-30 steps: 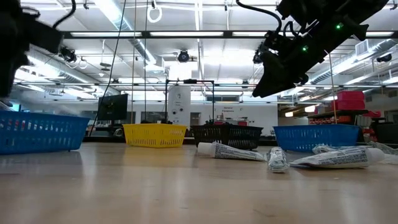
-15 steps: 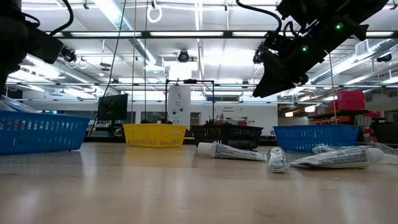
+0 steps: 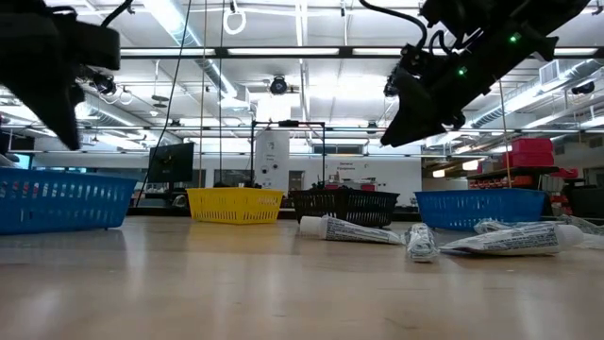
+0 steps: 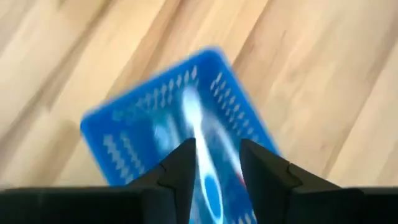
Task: Pick & Place Travel size toiletries
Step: Put the white toothpaste into the black bin
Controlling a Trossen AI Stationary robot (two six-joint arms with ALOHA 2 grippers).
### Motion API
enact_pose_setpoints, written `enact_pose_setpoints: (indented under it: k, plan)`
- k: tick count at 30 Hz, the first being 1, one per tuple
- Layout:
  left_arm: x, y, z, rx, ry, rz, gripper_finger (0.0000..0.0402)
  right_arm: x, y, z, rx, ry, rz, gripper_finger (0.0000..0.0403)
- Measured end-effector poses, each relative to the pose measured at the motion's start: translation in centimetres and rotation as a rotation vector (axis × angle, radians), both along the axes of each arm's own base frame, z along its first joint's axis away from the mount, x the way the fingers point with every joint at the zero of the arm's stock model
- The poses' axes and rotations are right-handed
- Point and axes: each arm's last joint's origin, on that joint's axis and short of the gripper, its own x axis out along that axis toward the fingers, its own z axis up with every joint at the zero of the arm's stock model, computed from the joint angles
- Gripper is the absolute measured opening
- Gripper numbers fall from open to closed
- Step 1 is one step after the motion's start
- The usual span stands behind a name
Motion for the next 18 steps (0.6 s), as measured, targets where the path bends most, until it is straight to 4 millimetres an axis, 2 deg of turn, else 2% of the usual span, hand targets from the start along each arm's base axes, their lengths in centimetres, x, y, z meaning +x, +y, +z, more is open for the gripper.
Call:
enact_pose_setpoints:
  k: [7,11,18]
  plan:
    - [1.5,-0.2,0.7,0.003,-0.152,-0.034,0.0156,0.1,0.0,0.1,0.001,-0.017,0.001,0.0198]
    - [3.0,-0.4,1.8,0.066,-0.342,-0.070,0.0160,0.2,0.1,0.2,0.021,-0.023,0.037,0.0216]
    - [5.9,-1.2,3.9,0.119,-0.627,-0.245,0.0158,0.5,0.4,0.3,0.092,-0.046,0.136,0.0223]
